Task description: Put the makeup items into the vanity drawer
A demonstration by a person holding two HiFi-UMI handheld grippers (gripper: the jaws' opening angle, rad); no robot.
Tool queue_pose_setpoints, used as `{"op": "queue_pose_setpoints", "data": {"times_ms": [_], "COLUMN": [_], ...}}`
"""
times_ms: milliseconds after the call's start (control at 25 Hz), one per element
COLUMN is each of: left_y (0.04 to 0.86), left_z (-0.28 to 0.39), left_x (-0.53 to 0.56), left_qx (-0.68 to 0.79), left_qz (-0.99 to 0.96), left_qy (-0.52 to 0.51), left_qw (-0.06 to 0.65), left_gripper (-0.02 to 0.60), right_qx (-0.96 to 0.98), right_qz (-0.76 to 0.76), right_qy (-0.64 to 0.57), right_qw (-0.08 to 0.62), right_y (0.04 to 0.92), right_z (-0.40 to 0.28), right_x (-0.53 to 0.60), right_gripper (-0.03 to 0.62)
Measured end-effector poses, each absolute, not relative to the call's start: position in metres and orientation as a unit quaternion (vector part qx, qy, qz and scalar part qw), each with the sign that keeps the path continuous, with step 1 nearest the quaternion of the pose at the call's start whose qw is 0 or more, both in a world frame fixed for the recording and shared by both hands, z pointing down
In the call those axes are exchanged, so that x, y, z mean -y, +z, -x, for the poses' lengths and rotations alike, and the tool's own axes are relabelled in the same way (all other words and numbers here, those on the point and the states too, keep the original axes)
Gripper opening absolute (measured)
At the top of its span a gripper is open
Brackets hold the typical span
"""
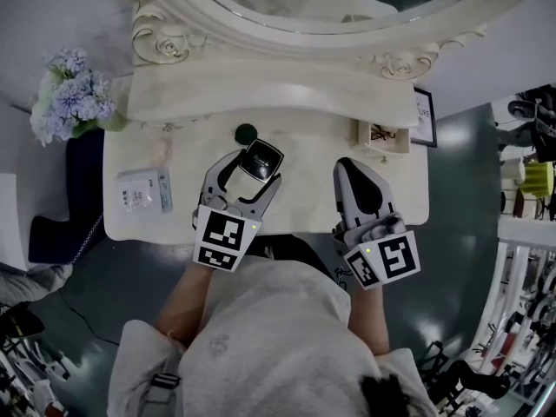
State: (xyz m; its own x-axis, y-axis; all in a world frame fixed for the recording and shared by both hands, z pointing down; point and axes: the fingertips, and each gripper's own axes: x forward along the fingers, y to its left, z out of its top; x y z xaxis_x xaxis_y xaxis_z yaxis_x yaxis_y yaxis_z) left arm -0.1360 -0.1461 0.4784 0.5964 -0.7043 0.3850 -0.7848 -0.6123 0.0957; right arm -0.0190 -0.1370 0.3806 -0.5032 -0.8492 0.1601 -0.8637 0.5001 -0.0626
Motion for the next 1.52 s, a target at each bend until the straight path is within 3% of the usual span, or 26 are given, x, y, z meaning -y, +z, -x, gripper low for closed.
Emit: {"op": "queue_pose_setpoints", "data": {"times_ms": [560,1520], "left_y": [0.421,0.382], "left_z": [0.101,-0.057], "left_x": [0.152,0.153], "left_qx": [0.408,0.361], "left_qz": [-0.903,-0.927], "left_qy": [0.116,0.099], "left_qw": [0.069,0.024], "left_gripper": [0.325,0.324], "right_qx": [0.857,0.827], "right_qz": [-0.513,-0.561], "right_qy": [0.047,0.030], "right_qw": [0.018,-0.018], "right_y": [0.358,0.336], "right_z": [-0.017,-0.177], "right_x": [0.134,0.117], "right_gripper": [0.025,0.025]}}
